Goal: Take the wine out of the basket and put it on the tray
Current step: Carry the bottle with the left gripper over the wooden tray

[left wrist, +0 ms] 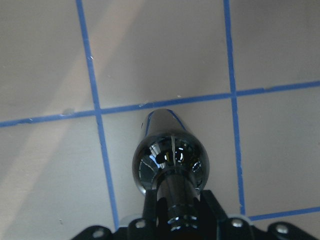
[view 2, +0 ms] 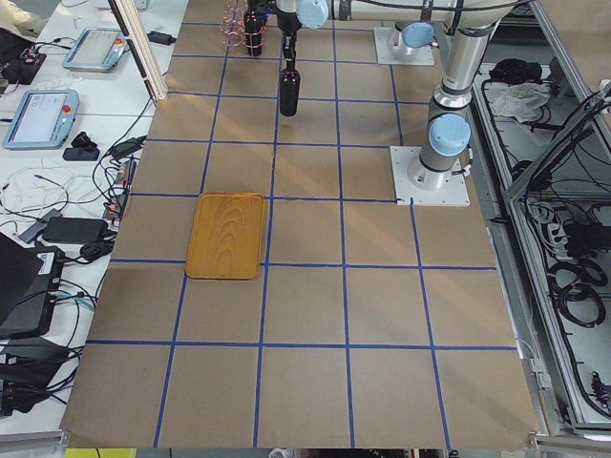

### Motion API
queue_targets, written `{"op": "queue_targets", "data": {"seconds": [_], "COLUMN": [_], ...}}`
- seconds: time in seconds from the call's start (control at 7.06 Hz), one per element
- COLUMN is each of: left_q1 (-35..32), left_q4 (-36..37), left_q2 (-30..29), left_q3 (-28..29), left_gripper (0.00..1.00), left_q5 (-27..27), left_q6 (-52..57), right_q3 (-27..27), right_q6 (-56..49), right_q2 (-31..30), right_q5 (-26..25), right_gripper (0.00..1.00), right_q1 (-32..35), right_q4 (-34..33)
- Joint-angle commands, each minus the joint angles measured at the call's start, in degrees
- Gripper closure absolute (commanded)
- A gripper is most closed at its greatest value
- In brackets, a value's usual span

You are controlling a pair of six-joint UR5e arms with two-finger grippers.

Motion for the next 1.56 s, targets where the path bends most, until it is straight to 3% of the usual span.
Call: {"op": "queue_targets", "data": {"seconds": [0.0,0.57,0.85,0.99,1.42], "left_q1": [11.8,30.0,36.4,38.4,39.9], "left_q4": [-0.4,-3.4,-2.8,-0.2,2.3], "left_q2": [-0.2,-5.8,-10.6,-13.2,-18.6], "left_q3": [3.3,12.7,16.3,17.3,20.6], "left_gripper": [1.0,1.0,1.0,1.0,1.0], "left_q5": [0.1,0.6,0.6,0.7,0.7], "left_q6": [12.3,36.9,43.0,48.0,48.6], "right_q3": [0.1,-0.2,-0.3,-0.2,-0.2], "right_q6": [0.1,0.1,0.1,0.1,0.1], "right_q2": [-0.1,-0.2,-0.2,-0.2,-0.2], "right_q5": [0.0,-0.1,-0.1,-0.1,0.0], "right_gripper": [0.0,0.0,0.0,0.0,0.0], "right_q1": [0.1,0.1,0.3,0.3,0.3], "right_q4": [0.4,0.6,0.6,0.6,0.6]}}
